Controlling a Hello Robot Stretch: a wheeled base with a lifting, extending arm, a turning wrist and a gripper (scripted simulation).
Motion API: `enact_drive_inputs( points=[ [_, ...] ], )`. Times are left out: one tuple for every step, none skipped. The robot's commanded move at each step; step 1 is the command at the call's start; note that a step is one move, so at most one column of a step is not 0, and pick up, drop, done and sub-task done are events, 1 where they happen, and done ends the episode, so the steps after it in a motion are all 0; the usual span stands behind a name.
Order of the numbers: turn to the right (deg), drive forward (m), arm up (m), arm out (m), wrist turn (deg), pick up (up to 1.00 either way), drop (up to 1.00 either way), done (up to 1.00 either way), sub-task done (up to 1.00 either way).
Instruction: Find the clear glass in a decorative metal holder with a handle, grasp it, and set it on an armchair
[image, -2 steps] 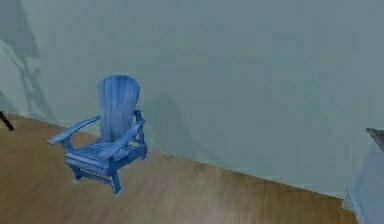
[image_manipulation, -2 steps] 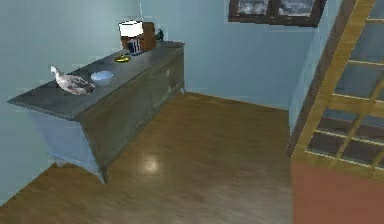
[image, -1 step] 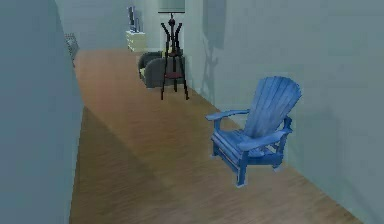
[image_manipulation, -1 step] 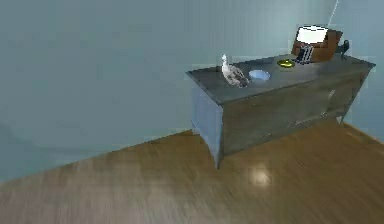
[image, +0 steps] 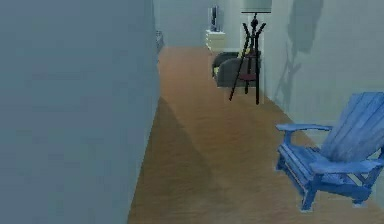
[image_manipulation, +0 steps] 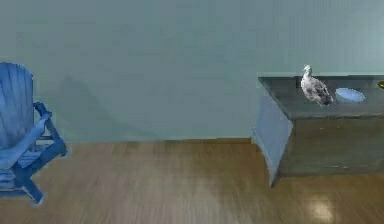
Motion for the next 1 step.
enact_drive_inputs(
  points=[
    [0.0,1.0,0.0,0.0,0.0,0.0,0.0,0.0,0.0]
  ],
)
